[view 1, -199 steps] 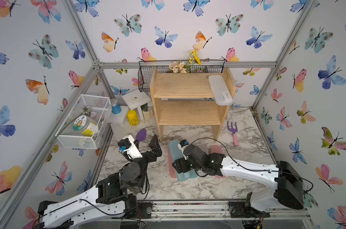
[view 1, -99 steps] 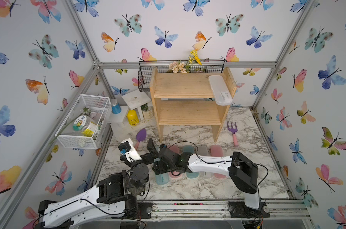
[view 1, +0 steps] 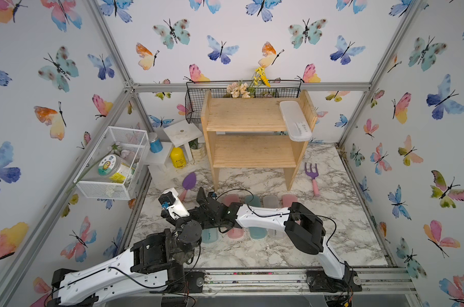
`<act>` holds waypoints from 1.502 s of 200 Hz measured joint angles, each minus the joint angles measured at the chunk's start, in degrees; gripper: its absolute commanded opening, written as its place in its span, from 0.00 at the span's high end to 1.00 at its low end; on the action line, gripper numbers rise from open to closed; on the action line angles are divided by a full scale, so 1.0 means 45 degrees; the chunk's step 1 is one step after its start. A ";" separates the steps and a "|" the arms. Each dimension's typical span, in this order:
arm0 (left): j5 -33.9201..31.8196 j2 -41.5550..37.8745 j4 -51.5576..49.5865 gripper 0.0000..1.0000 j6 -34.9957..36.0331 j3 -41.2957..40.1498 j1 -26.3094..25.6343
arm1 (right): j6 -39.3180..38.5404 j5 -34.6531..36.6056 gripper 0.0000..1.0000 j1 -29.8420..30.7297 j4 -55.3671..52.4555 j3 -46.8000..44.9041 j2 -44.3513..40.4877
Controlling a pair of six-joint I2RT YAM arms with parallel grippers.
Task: Remove the pencil cases from the shelf
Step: Place the pencil case at the center of the board, then pick up the pencil case from the shelf.
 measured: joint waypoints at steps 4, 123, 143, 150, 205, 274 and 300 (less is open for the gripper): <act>0.0005 -0.0058 -0.0005 0.01 -0.0024 -0.0044 0.0000 | 0.0005 0.0058 0.12 0.0000 -0.0029 0.0015 0.0034; 0.0068 -0.0151 -0.0316 0.01 -0.0384 0.0427 0.0000 | -0.0986 0.0515 0.01 -0.0097 0.0753 -0.2550 -0.1943; 0.0306 -0.0379 -0.0262 0.01 -0.0529 0.0777 0.0000 | -0.1491 0.0583 0.01 -0.0097 0.1190 -0.3793 -0.3944; 0.0403 -0.0510 -0.0228 0.01 -0.0549 0.0816 0.0000 | -0.1656 0.0665 0.01 -0.0097 0.1297 -0.4090 -0.4566; 0.1651 -0.0622 0.1307 0.01 -0.0049 0.0792 0.0000 | -0.2652 0.1627 0.01 -0.0670 0.1608 -0.7174 -0.8811; 0.4872 0.1836 0.4269 0.01 0.0748 0.0787 0.1462 | -0.4279 0.3283 0.01 -0.3089 0.0194 -0.8393 -1.2764; 0.6688 0.2905 0.5668 0.01 0.0792 0.0622 0.2482 | -0.4726 0.3366 0.01 -0.4216 -0.0185 -0.8393 -1.3430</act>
